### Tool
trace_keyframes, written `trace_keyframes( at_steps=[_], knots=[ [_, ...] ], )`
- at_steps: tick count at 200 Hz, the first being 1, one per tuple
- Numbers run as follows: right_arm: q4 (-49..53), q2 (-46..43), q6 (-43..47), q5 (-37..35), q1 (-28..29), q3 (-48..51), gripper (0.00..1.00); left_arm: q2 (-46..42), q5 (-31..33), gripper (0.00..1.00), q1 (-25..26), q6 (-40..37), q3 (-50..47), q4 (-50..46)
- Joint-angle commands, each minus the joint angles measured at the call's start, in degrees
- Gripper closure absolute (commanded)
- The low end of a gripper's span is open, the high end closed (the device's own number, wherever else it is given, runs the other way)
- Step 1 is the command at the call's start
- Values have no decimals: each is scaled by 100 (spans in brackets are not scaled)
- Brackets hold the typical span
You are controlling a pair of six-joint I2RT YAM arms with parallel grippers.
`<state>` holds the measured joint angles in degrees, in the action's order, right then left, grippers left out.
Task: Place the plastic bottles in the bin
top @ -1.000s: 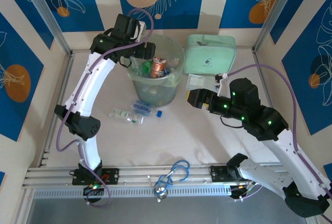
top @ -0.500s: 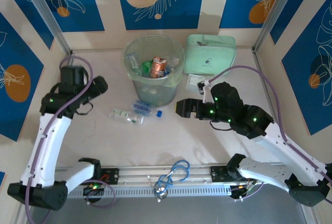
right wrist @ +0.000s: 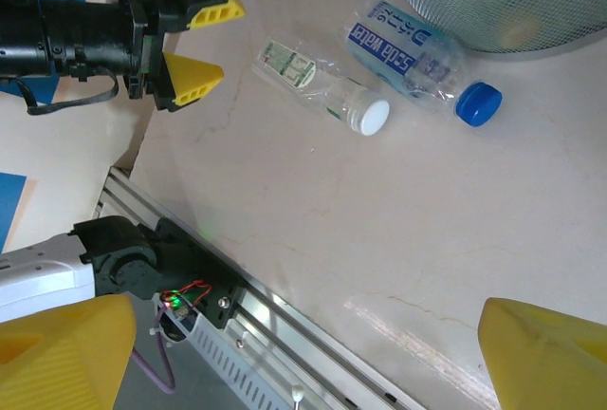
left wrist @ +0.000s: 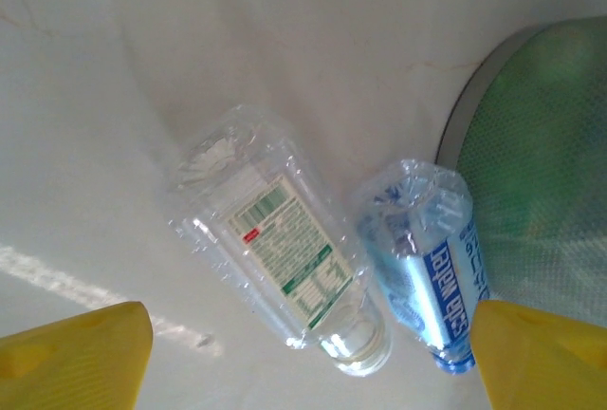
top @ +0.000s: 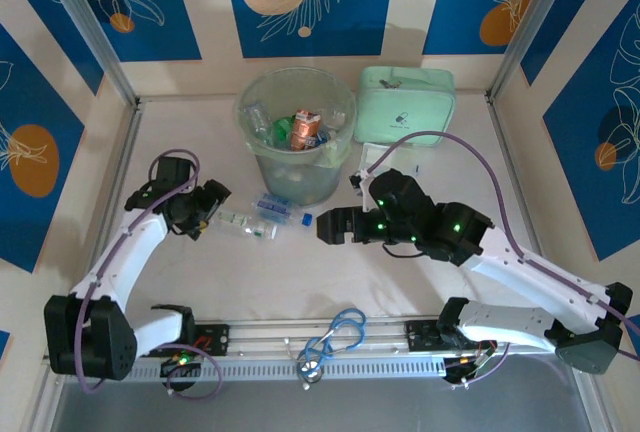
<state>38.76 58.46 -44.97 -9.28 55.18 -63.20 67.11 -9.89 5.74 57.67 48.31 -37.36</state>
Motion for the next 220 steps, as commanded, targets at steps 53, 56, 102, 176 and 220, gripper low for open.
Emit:
trace_keyframes(
  at_steps=[53, 56, 102, 176, 220],
  knots=[
    [-238, 225, -14, -101, 68, 83, 7, 722, 128, 13, 278, 838, -358, 629],
    [-238, 227, -13, -96, 67, 80, 7, 746, 132, 13, 285, 842, -358, 640],
    [-246, 271, -19, -57, 71, 62, 6, 1225, 170, 13, 322, 851, -367, 889],
    [-230, 289, -7, -56, 85, -25, 7, 1551, 254, 32, 366, 708, -384, 985],
    [-203, 340, 12, -26, 78, -126, 9, 1439, 356, 40, 363, 497, -398, 839]
  ],
)
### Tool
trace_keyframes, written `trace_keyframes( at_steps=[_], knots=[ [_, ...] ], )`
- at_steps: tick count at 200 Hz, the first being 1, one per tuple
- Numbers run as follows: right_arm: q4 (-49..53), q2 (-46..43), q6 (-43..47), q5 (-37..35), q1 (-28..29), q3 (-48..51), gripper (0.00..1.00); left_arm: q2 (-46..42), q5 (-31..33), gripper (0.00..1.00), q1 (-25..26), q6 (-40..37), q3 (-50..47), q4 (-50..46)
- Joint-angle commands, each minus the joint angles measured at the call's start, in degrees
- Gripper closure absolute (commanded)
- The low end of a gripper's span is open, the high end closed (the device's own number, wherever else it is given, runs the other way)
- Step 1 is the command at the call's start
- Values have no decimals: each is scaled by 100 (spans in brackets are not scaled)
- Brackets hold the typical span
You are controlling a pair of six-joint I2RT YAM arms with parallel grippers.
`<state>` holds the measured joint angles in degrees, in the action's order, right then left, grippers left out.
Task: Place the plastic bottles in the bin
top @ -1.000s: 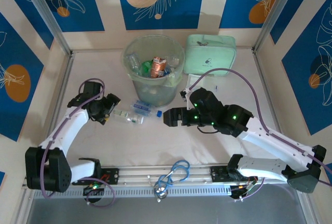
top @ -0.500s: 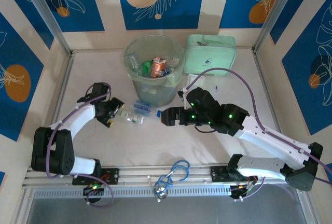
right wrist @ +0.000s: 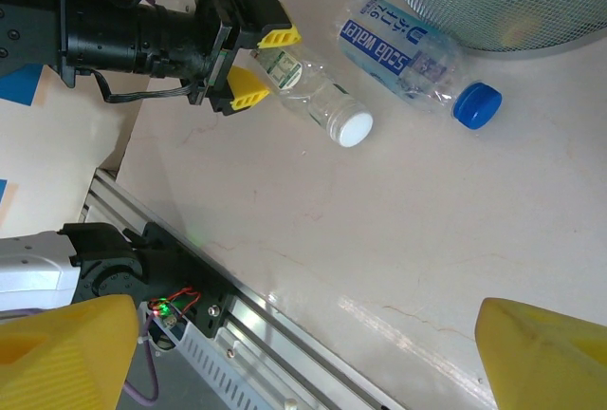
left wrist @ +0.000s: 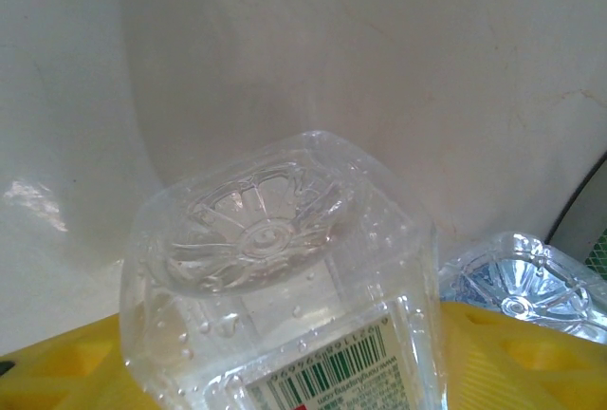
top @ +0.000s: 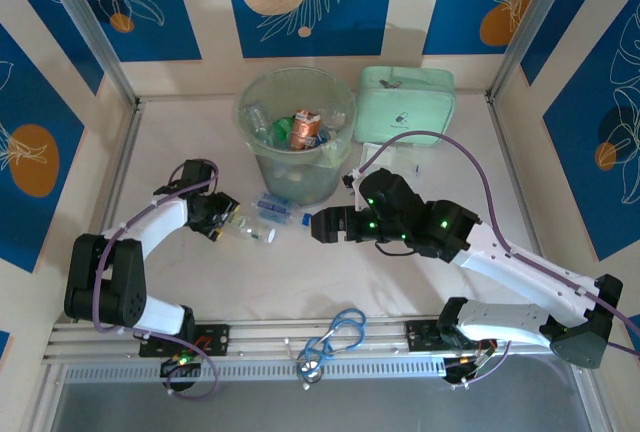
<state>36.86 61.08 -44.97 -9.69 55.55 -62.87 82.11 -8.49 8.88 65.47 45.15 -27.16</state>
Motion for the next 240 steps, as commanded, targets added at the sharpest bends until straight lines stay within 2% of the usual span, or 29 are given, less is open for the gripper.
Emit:
trace_keyframes(
  at_steps=[1, 38, 74, 122, 150, 189, 211, 240],
  knots=[
    [-12, 78, 18, 18, 38, -162, 9, -71, 216, 40, 50, -291, -79, -188],
    [5, 145, 70, 161, 48, -332, 10, -482, 174, 47, 59, -565, 60, -511],
    [-61, 370, 153, 557, 26, -687, 9, -1354, 60, 48, 139, -1426, 895, -1113],
    [-51, 835, 413, 1382, -129, -1641, 6, -1785, -1705, 51, 365, -2579, 2529, -1017],
    [27, 974, 576, 1555, -306, -2158, 5, -1700, -2605, 50, 616, -2765, 3170, -601],
    [-155, 891, 598, 2038, -885, -2502, 2, -1519, -3956, 49, 1151, -2779, 3433, 563],
    [-300, 904, 542, 2520, -1191, -2563, 4, -1368, -4068, 48, 1395, -2632, 3470, 1069],
    [-148, 948, 728, 2433, -1222, -2666, 5, -1170, -4383, 49, 1526, -2325, 3462, 1627]
  ],
)
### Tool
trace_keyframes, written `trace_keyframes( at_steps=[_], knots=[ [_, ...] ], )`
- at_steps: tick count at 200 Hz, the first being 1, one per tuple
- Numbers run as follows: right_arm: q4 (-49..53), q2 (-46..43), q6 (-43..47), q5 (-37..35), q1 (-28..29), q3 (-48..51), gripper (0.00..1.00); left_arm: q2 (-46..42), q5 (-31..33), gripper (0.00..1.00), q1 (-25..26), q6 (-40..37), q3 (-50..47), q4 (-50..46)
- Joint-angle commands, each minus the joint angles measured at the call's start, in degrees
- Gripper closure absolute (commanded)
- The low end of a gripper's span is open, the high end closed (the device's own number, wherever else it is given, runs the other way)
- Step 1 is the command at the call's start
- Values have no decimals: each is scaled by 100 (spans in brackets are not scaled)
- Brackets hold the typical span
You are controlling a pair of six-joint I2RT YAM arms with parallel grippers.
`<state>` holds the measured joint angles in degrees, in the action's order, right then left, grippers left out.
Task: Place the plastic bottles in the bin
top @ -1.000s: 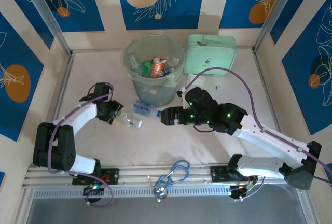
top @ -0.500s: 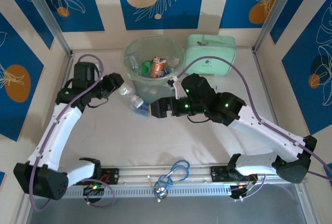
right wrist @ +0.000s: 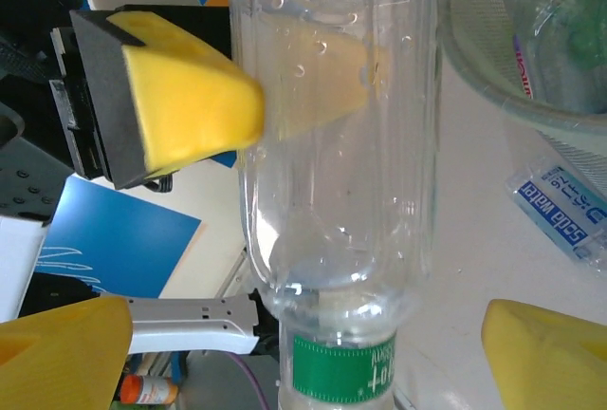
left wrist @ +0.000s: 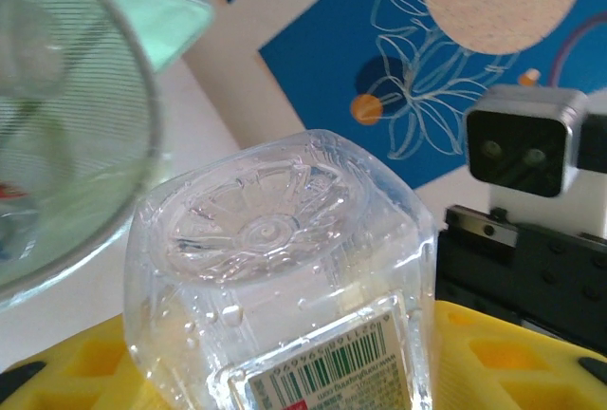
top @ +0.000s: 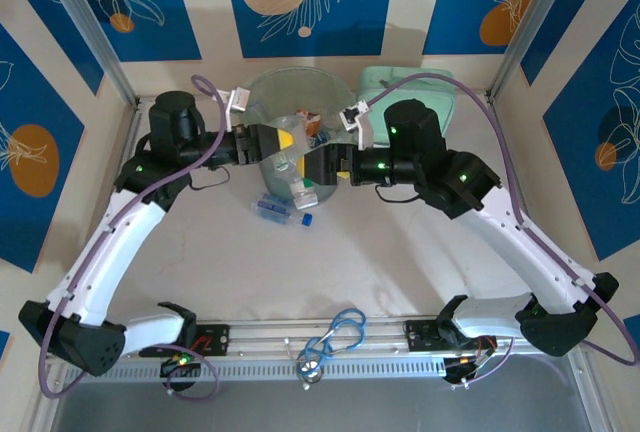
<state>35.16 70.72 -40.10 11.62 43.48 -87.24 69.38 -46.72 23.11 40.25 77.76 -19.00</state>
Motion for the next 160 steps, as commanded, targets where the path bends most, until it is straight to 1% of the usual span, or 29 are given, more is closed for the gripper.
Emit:
trace_keyframes(
  at_steps=[1, 20, 53, 96, 135, 160],
  knots=[
    [29, -15, 244, 299, -15, -235, 5, 102, -563, 49, 109, 200, 203, 824],
    [157, 51, 343, 245, -12, -280, 6, 212, -695, 50, 166, 238, 276, 908],
    [80, 200, 388, 359, 11, -285, 10, 387, -722, 50, 279, 119, 468, 688],
    [16, 378, 467, 245, -7, -368, 13, 448, -1044, 52, 403, 117, 469, 809],
    [-4, 478, 485, 293, 2, -480, 27, 473, -1041, 53, 422, -29, 510, 644],
    [-100, 423, 434, 243, 7, -412, 33, 530, -1008, 54, 422, -26, 582, 668]
  ],
)
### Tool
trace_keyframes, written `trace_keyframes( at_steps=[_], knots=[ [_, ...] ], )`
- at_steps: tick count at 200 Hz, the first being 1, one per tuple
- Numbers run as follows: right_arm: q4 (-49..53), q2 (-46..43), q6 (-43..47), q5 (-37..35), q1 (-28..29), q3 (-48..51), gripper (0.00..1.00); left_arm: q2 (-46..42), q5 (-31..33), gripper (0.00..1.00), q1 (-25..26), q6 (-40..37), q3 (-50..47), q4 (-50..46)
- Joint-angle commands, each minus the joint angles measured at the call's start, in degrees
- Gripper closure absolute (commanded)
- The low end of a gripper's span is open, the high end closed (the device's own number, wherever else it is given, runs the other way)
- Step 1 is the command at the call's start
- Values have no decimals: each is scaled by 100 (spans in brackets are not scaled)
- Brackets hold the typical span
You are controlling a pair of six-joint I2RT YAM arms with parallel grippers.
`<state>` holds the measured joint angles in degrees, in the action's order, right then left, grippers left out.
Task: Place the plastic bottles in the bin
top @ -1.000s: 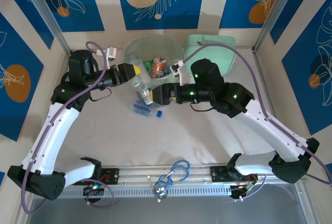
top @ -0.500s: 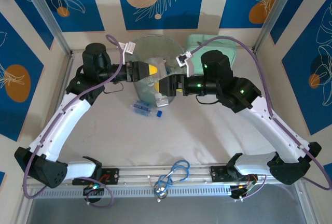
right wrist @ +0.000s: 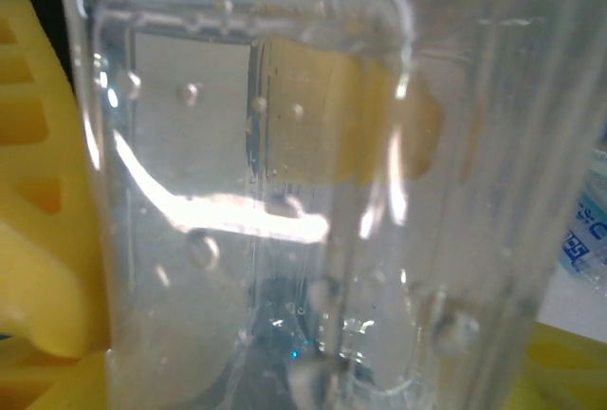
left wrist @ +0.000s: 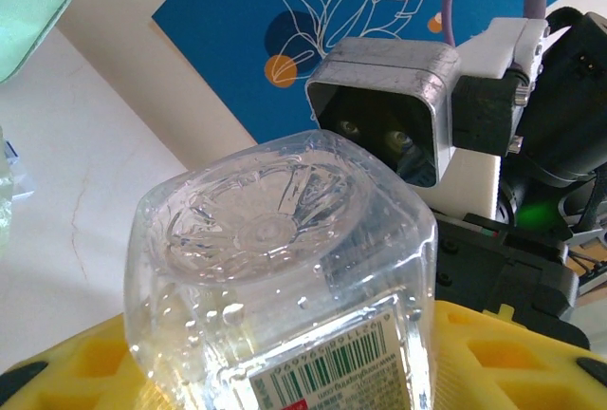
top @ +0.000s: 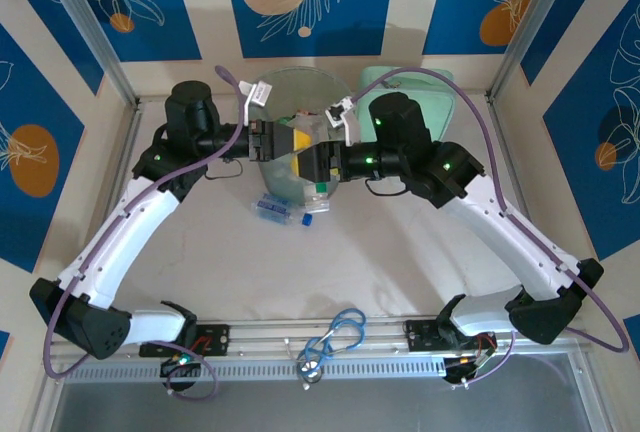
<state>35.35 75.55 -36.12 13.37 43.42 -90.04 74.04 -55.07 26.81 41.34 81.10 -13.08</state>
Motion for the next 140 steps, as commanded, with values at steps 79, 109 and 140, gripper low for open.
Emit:
trace_keyframes(
  at_steps=[79, 109, 140],
  knots=[
    [-517, -373, -277, -254, -2, 261, 40, 301, 405, 0, 44, 117, 487, 379],
    [-499, -424, -385, -498, -53, 276, 41, 268, 1322, 0, -110, 255, 706, 380],
    [-721, -744, -697, -979, -260, 497, 41, -442, 1791, 0, -426, 1744, -333, 2705]
  ],
)
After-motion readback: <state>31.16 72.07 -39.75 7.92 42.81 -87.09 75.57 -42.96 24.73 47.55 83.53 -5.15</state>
